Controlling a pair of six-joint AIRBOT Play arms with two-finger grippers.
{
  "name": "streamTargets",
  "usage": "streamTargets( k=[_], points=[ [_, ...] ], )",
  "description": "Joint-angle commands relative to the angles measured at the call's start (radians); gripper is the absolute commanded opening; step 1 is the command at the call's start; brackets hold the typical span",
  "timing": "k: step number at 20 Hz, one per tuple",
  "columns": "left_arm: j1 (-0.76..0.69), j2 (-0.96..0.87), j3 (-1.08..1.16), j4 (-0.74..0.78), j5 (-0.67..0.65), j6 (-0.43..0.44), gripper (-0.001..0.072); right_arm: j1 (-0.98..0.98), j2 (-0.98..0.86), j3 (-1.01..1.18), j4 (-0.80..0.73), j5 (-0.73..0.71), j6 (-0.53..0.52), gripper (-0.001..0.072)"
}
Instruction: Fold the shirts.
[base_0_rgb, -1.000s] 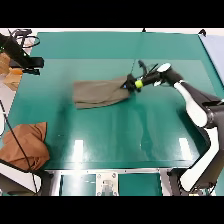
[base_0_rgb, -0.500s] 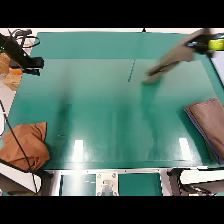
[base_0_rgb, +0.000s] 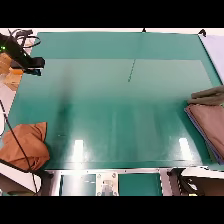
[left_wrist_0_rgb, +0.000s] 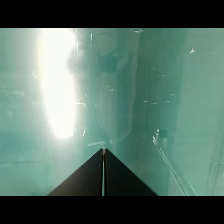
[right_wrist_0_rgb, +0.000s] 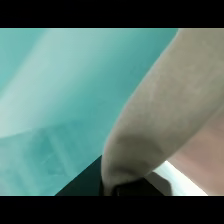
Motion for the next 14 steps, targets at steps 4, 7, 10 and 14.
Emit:
streamTargets(
  k=[4, 7, 10, 14],
  points=[
    [0.000, 0.001, 0.000, -0.003, -0.005, 0.000, 0.0027, -0.153, 0.072, 0.001, -0.126, 0.103, 0.009, 0.0017],
    [0.000, 0.001, 0.000, -0.002, -0.010, 0.001, 0.0027, -0.174, 0.105, 0.000, -0.223, 0.106, 0.010, 0.0017],
    [0.000, 0.001, 0.000, -0.003, -0.010, 0.001, 0.0027, -0.174, 0.119, -0.026, -0.366, 0.106, 0.009, 0.0017],
    [0.000, 0.001, 0.000, -0.003, -0.009, 0.000, 0.0027, -0.173, 0.135, -0.242, -0.483, 0.106, 0.010, 0.0018]
  ],
)
